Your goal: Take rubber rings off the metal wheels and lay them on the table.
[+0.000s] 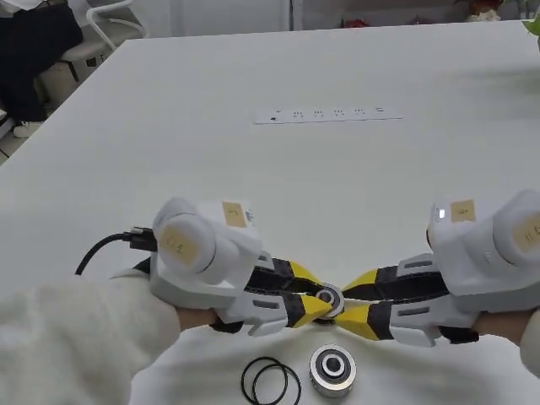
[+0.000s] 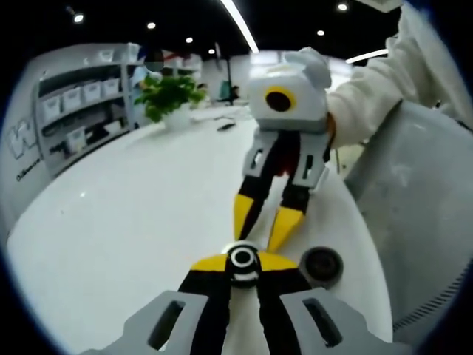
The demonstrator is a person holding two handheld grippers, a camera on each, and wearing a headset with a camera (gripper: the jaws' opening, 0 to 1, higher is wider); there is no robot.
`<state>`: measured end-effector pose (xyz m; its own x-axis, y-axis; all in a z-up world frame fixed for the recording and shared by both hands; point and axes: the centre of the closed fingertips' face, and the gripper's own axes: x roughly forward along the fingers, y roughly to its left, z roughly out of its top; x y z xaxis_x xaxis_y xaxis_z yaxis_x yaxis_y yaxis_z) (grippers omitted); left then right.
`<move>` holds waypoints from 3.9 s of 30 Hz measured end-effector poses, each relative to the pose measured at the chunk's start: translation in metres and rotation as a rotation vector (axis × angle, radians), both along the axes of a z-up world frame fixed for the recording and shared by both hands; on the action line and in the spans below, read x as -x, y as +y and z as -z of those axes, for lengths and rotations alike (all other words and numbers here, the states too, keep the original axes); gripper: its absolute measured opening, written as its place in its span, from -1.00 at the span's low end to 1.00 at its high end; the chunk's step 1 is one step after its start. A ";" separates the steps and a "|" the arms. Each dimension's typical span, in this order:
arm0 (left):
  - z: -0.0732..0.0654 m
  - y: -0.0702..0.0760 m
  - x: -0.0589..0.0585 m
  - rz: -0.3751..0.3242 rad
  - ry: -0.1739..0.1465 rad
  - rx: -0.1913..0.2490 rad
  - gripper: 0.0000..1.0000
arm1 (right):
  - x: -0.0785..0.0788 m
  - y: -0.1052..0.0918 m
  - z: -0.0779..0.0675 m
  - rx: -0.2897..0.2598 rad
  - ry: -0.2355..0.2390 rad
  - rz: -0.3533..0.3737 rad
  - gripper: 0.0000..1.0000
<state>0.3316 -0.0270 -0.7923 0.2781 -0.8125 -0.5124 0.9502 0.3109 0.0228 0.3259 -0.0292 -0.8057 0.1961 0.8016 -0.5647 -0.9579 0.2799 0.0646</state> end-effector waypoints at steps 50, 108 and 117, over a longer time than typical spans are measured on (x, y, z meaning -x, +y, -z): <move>0.000 0.004 0.002 -0.020 -0.029 0.006 -0.73 | -0.013 -0.006 -0.011 -0.169 0.278 0.272 -1.00; 0.000 0.004 0.002 -0.022 -0.029 0.021 -0.73 | 0.000 0.012 -0.023 -0.201 0.283 0.201 -1.00; 0.000 0.002 0.002 -0.018 -0.034 0.020 -0.72 | -0.004 0.016 -0.029 -0.198 0.246 0.186 -1.00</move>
